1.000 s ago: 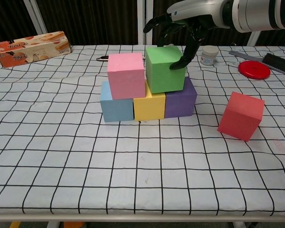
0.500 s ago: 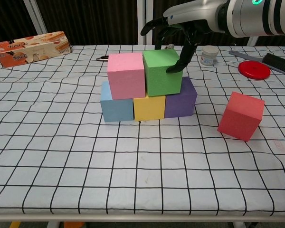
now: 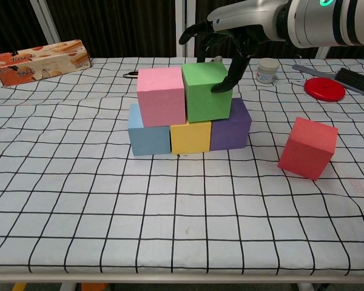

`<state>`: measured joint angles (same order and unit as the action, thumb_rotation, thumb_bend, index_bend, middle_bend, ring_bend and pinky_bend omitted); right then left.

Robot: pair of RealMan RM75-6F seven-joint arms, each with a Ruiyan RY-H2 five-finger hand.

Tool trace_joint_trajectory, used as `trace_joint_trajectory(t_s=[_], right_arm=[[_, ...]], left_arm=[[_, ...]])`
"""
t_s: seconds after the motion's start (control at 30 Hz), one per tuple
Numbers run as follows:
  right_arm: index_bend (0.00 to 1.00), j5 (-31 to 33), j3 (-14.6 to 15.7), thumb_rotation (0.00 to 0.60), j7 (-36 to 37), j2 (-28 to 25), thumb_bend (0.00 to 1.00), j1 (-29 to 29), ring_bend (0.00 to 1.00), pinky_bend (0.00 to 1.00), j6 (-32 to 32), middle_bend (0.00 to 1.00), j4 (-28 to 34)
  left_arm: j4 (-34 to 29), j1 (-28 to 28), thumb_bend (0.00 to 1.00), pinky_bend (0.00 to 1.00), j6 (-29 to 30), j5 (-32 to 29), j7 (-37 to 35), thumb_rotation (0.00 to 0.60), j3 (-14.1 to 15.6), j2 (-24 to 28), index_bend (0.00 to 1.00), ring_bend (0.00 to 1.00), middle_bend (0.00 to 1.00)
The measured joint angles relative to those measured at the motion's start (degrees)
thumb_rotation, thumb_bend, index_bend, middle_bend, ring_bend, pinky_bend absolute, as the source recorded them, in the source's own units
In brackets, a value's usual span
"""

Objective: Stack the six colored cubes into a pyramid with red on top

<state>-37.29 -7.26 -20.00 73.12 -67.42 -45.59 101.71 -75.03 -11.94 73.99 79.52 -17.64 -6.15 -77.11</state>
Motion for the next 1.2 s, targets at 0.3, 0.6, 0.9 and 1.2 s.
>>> trace_joint_trajectory(t_s=[0.3, 0.6, 0.9, 1.2], right_arm=[[0.00, 0.5, 0.0, 0.600, -0.8, 0.5, 0.28, 0.1, 0.00, 0.00, -0.5, 0.31, -0.1], [0.00, 1.3, -0.1, 0.600, -1.5, 1.0, 0.28, -0.1, 0.00, 0.00, -0.7, 0.31, -0.3], [0.00, 1.8, -0.2, 0.600, -2.0, 1.3, 0.28, 0.0, 0.00, 0.00, -0.9, 0.31, -0.2], [0.00, 1.8, 0.0, 0.600, -1.9, 1.3, 0.22, 0.0, 0.00, 0.00, 0.0, 0.27, -0.5]], left_arm=[[0.1, -0.3, 0.00, 0.03, 0.2, 1.0, -0.5, 0.600, 0.6, 0.1, 0.08, 0.00, 0.03], [0.2, -0.3, 0.00, 0.03, 0.1, 1.1, -0.8, 0.600, 0.9, 0.2, 0.08, 0.00, 0.03], [0.4, -0.5, 0.00, 0.03, 0.0, 1.1, -1.1, 0.600, 0.9, 0.3, 0.08, 0.00, 0.03], [0.6, -0.6, 0.00, 0.03, 0.1, 1.2, -1.5, 0.600, 1.0, 0.1, 0.08, 0.00, 0.03]])
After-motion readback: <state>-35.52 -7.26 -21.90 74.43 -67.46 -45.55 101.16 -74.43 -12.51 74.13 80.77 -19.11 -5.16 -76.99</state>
